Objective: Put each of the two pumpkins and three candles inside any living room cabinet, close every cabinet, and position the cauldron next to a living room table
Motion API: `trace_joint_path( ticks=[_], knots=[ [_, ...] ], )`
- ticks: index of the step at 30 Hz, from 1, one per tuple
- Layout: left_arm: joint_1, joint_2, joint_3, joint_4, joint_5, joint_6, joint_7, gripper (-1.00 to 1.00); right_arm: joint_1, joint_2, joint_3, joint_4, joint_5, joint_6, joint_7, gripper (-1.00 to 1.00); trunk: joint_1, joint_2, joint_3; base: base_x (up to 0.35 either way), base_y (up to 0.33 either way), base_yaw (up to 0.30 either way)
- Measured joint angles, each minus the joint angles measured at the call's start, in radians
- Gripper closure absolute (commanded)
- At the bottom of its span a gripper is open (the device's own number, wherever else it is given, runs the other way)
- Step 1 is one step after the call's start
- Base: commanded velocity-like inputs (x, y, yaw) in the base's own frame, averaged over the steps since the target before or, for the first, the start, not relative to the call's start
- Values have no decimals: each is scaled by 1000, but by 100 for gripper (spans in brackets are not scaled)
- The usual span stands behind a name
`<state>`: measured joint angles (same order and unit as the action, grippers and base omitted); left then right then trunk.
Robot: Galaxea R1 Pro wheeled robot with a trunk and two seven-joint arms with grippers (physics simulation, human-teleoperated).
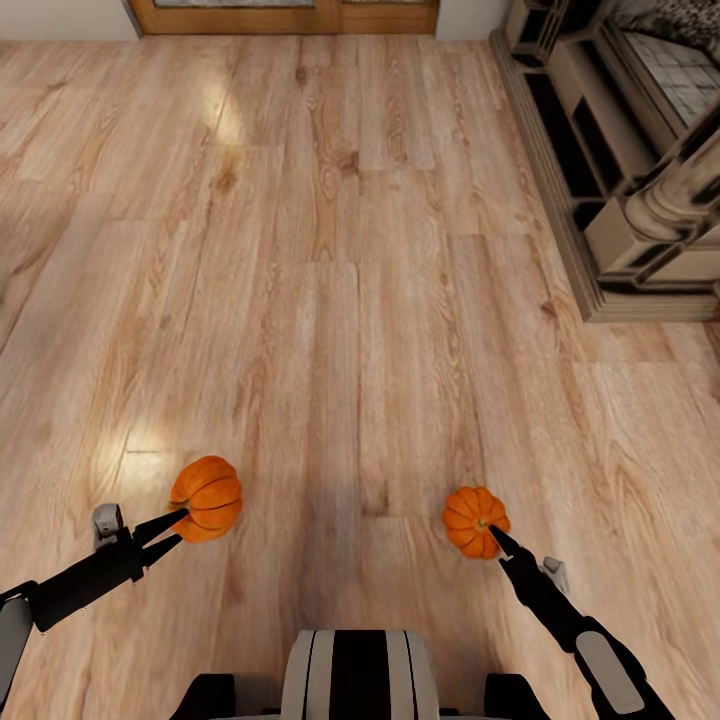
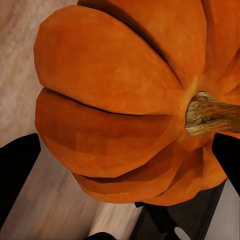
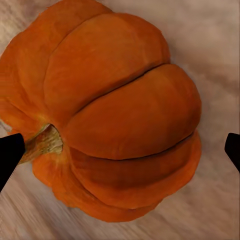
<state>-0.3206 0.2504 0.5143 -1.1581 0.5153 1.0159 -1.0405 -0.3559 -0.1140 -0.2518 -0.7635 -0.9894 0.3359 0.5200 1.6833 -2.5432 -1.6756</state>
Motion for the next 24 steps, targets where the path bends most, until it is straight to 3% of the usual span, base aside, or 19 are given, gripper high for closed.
trace_joint_path(
  ticks=[8, 18, 24],
  knots=[
    [0, 1, 1, 0, -2, -1, -1, 100, 0, -1, 0, 0, 0, 0, 0, -100, 0, 0, 0, 22, 12, 0],
    [0, 0, 1, 0, -2, -1, 0, 100, 0, 0, 0, 0, 0, 0, 0, -100, 3, -2, -27, 0, 0, 0],
    [0, 0, 1, 0, -1, -1, 0, 100, 0, 0, 0, 0, 0, -1, 0, -100, 3, -2, -27, 2, 0, 0]
  ],
)
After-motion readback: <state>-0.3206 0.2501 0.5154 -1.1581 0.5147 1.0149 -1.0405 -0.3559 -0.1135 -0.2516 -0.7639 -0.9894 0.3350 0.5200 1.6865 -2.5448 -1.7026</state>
